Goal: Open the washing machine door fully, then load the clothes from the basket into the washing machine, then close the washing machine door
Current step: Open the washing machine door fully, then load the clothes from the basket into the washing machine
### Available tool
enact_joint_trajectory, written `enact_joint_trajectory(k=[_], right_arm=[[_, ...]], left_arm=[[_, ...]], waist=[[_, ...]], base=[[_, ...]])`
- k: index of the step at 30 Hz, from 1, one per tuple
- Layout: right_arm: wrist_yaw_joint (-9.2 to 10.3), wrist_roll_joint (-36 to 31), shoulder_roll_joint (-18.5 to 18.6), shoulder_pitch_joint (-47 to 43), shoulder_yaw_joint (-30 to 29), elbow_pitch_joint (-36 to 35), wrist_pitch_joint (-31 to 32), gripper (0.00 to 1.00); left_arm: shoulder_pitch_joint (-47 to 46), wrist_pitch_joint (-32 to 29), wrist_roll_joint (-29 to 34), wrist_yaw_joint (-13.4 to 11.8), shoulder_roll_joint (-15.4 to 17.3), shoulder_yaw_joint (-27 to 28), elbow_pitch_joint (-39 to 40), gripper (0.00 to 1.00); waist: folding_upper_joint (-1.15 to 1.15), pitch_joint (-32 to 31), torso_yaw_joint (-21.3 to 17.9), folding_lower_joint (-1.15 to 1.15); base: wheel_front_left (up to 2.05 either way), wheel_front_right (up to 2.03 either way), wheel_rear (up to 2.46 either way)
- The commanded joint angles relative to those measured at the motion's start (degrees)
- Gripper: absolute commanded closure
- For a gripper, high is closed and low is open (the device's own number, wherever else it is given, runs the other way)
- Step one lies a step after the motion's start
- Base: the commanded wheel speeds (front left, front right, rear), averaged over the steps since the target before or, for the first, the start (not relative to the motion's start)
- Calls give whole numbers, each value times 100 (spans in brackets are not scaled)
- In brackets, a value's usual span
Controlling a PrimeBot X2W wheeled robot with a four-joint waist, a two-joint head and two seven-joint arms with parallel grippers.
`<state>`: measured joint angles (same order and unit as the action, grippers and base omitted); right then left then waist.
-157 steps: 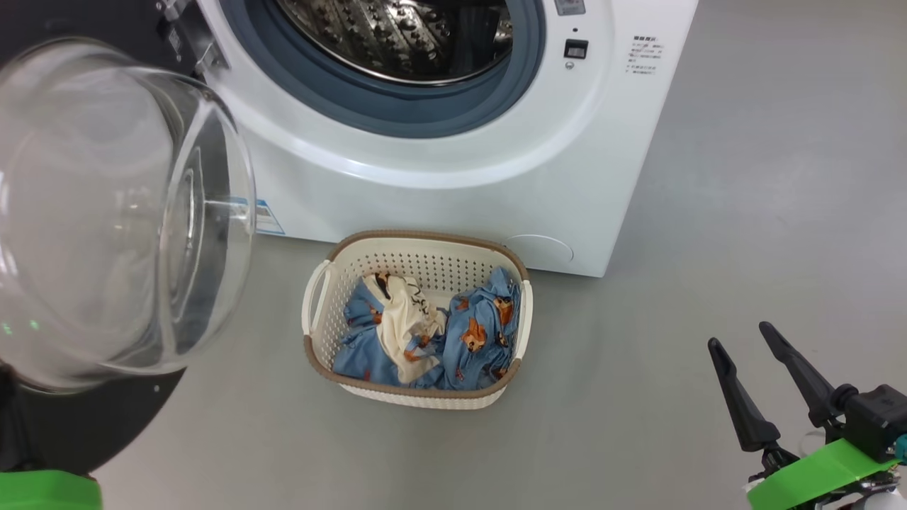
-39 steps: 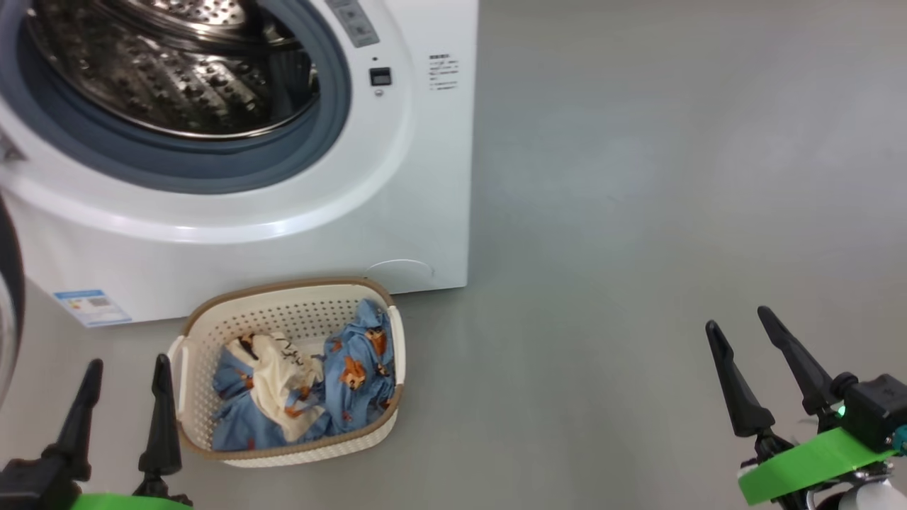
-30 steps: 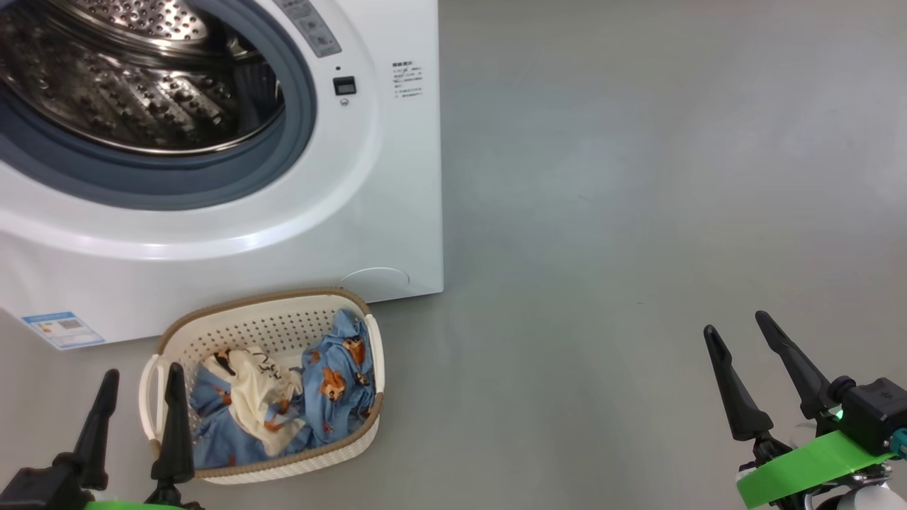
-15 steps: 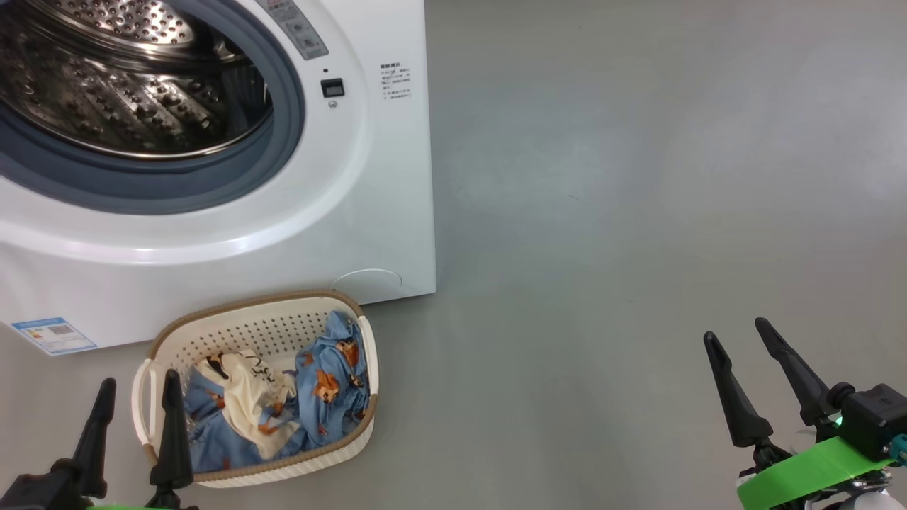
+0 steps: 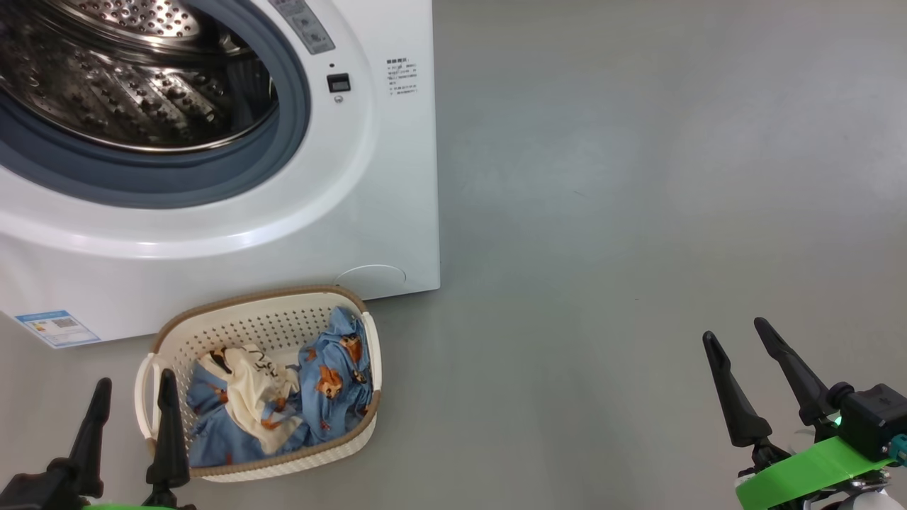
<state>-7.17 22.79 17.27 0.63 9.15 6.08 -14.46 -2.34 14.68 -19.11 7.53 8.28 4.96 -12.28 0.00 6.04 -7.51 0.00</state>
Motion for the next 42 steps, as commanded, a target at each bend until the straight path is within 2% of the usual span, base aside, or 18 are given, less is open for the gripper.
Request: enact_joint_trajectory(k=[1,13,30,42], right_arm=[[-32,-29,103,66,94,-151,-54,0],[-32,-32,100,72,82,-162,-54,0],[-32,-31,60,147,82,-180,-54,0],[-32,-36,9,229,86,-183,-54,0]], left_arm=[[-198,32,-14,-5,144,209,94,0],[-228,32,-100,-4,145,183,97,0],[-339,32,-39,-4,230,125,173,0],[-385,32,38,-4,213,66,126,0]], waist=[[0,8,1,0],[0,18,11,0],[0,170,48,0],[0,312,50,0]], base=[[0,0,0],[4,-14,10],[55,-161,106],[19,-23,5]])
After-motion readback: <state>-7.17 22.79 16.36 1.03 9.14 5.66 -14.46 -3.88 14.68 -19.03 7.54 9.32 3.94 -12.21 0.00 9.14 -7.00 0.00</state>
